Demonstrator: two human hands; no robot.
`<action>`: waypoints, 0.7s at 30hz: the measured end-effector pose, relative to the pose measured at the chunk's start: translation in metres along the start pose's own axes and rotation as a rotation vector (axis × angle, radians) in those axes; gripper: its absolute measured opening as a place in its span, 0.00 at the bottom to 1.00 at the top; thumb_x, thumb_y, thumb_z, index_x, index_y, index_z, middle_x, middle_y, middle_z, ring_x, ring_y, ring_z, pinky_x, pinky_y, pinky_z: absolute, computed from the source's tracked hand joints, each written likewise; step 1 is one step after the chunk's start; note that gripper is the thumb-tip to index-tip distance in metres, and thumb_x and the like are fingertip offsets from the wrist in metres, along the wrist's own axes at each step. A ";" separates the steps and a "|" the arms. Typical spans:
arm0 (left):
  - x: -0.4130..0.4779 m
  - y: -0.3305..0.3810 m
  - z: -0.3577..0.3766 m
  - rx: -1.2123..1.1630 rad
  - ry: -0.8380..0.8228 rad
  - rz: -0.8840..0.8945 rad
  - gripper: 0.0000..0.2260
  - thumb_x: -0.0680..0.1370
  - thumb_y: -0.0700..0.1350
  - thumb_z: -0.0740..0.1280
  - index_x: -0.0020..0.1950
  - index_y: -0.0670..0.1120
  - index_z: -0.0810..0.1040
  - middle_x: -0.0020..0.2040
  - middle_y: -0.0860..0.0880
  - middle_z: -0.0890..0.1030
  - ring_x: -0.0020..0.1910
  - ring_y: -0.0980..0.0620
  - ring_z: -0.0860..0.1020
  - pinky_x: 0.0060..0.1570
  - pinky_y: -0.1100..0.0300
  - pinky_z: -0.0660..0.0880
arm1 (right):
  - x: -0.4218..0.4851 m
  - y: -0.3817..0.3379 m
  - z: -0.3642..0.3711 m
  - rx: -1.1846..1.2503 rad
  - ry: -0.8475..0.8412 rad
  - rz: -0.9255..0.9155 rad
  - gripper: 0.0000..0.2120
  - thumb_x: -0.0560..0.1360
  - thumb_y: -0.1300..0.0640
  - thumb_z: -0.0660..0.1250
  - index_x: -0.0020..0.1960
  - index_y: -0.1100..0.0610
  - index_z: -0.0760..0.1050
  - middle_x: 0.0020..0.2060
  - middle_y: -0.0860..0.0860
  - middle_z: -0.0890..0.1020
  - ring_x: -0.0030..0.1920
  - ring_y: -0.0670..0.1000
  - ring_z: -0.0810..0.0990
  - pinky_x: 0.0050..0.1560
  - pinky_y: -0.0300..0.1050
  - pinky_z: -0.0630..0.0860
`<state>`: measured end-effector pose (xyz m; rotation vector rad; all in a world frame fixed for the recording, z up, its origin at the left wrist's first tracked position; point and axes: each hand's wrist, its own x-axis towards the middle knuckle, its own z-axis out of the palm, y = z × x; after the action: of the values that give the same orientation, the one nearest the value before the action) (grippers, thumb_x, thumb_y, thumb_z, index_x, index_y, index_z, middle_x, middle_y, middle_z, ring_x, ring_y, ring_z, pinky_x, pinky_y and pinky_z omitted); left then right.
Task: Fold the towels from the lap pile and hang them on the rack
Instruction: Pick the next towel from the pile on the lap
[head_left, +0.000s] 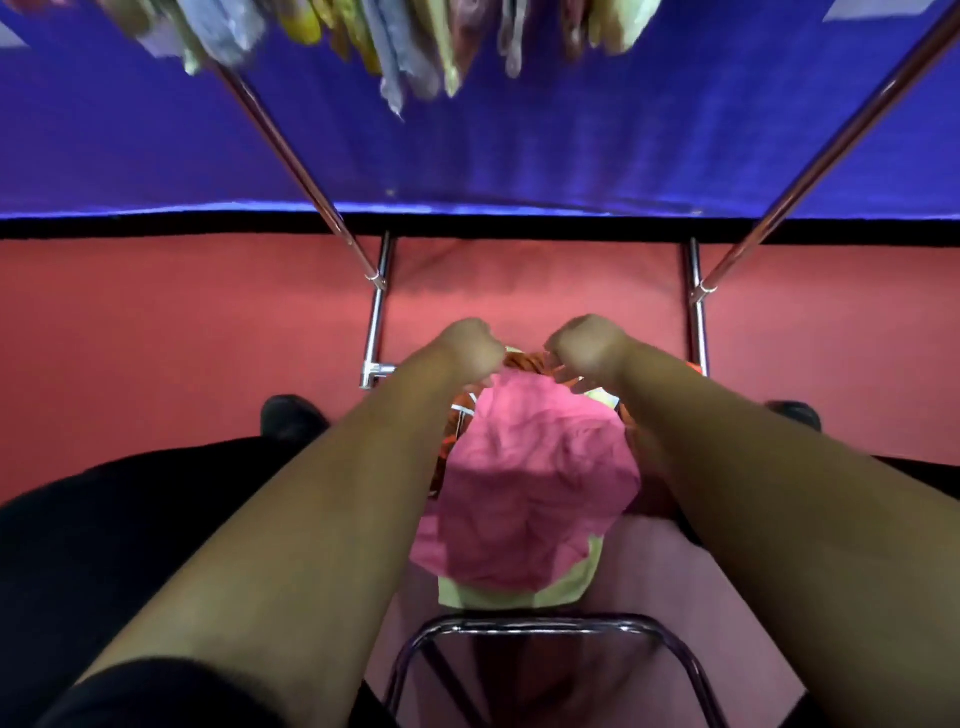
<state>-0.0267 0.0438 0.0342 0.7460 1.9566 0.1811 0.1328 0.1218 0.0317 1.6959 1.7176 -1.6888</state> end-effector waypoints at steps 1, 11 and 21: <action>0.011 -0.009 0.009 0.032 -0.007 -0.022 0.08 0.83 0.42 0.64 0.54 0.42 0.83 0.52 0.41 0.87 0.50 0.40 0.87 0.56 0.43 0.85 | 0.006 0.009 0.008 -0.028 -0.031 0.034 0.07 0.83 0.61 0.63 0.50 0.59 0.79 0.52 0.57 0.85 0.48 0.58 0.85 0.55 0.56 0.83; 0.130 -0.152 0.137 0.178 -0.006 -0.164 0.33 0.72 0.51 0.70 0.76 0.42 0.71 0.68 0.42 0.80 0.65 0.42 0.81 0.66 0.52 0.78 | 0.045 0.096 0.060 -0.434 -0.092 0.168 0.24 0.81 0.59 0.65 0.77 0.59 0.71 0.70 0.60 0.78 0.70 0.62 0.78 0.67 0.53 0.75; 0.084 -0.116 0.129 -0.039 0.119 -0.051 0.29 0.62 0.57 0.72 0.58 0.43 0.85 0.50 0.42 0.87 0.50 0.41 0.85 0.47 0.53 0.77 | 0.076 0.121 0.065 -0.360 -0.088 0.135 0.40 0.81 0.61 0.68 0.87 0.48 0.53 0.77 0.59 0.72 0.75 0.61 0.73 0.70 0.51 0.71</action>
<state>0.0066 -0.0248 -0.1429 0.6723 2.0769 0.2362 0.1667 0.0760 -0.1146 1.5114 1.7002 -1.2836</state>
